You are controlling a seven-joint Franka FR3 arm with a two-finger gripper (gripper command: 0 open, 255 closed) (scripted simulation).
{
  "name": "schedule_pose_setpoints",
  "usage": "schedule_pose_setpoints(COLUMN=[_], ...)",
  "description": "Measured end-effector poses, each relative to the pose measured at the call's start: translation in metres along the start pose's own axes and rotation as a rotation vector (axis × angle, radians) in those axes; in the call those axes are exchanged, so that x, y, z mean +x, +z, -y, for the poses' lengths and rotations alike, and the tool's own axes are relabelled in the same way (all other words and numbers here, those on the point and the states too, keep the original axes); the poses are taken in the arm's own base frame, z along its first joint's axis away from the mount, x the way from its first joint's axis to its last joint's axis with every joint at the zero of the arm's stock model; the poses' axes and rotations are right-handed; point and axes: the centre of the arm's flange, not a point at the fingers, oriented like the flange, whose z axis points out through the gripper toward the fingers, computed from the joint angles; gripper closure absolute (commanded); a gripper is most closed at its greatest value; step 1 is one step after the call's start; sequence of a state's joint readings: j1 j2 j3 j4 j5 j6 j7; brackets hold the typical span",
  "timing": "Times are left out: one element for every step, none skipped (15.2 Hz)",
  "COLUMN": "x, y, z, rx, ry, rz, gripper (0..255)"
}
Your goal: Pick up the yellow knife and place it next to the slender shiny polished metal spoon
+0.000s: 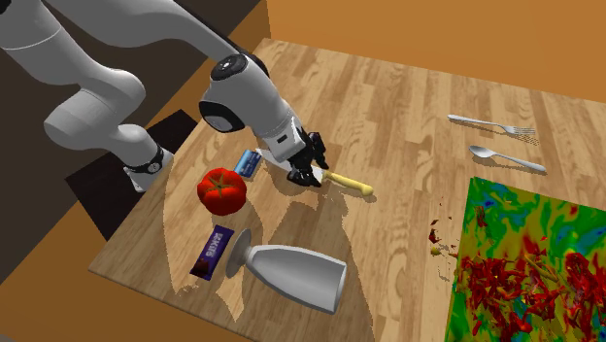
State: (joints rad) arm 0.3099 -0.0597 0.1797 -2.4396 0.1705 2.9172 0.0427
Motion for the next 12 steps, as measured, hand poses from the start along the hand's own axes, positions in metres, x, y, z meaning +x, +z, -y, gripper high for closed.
schedule_pose_setpoints(x=[0.002, 0.005, 0.006, 0.009, 0.011, 0.014, 0.017, 0.020, 0.022, 0.025, 0.028, 0.030], y=[-0.004, -0.008, -0.012, -0.016, -0.022, -0.025, -0.030, -0.035, -0.039, -0.044, -0.049, -0.054], z=[0.001, 0.002, 0.002, 0.003, 0.004, 0.004, 0.004, 0.006, 0.007, 0.007, 0.008, 0.008], rx=[0.000, 0.000, 0.000, 0.000, 0.000, 0.000, 0.000, 0.000, 0.000, 0.000, 0.000, 0.000], ry=[0.000, 0.000, 0.000, 0.000, 0.000, 0.000, 0.000, 0.000, 0.000, 0.000, 0.000, 0.000], rz=[0.001, 0.001, 0.001, 0.001, 0.001, 0.001, 0.001, 0.001, 0.001, 0.001, 0.001, 0.001], gripper=[255, 255, 255, 255, 255, 255, 255, 255, 255, 255, 255, 255])
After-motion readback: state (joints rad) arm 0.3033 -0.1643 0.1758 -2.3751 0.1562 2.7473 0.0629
